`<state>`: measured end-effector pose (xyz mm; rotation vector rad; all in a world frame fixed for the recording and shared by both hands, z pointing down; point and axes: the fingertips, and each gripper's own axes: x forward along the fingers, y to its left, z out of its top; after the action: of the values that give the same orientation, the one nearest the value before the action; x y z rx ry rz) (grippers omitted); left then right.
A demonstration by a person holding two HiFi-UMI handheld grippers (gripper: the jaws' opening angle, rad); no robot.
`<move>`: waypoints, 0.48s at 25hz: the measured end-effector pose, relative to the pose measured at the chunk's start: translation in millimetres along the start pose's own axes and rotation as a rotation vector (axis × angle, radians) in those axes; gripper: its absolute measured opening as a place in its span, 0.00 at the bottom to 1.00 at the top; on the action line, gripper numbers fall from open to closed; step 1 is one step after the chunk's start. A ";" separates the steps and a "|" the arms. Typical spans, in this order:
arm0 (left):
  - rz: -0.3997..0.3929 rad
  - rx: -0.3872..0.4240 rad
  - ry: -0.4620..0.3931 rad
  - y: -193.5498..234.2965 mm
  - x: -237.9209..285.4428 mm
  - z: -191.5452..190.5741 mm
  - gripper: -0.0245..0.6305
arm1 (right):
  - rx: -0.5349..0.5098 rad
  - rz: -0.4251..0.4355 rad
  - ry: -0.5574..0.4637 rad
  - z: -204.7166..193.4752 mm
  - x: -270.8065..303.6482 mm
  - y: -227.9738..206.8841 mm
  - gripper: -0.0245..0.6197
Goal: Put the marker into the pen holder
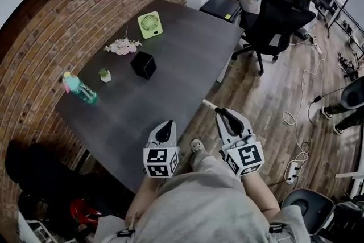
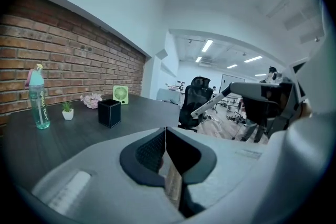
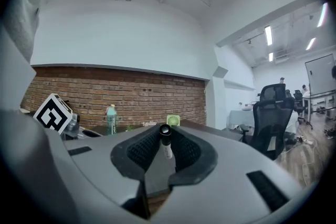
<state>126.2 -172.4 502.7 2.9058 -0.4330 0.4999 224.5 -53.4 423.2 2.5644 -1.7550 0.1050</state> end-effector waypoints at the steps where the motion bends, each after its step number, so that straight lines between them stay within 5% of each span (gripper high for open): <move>1: 0.012 -0.004 0.001 2.9 4.1 2.5 0.06 | -0.002 0.013 0.001 1.8 6.8 -2.6 0.14; 12: 0.146 -0.044 -0.022 35.3 37.4 32.3 0.06 | -0.015 0.144 -0.010 20.9 78.3 -26.3 0.14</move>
<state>158.8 -221.9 489.5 2.8529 -0.6547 0.4726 278.0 -118.0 408.4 2.4301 -1.9355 0.0819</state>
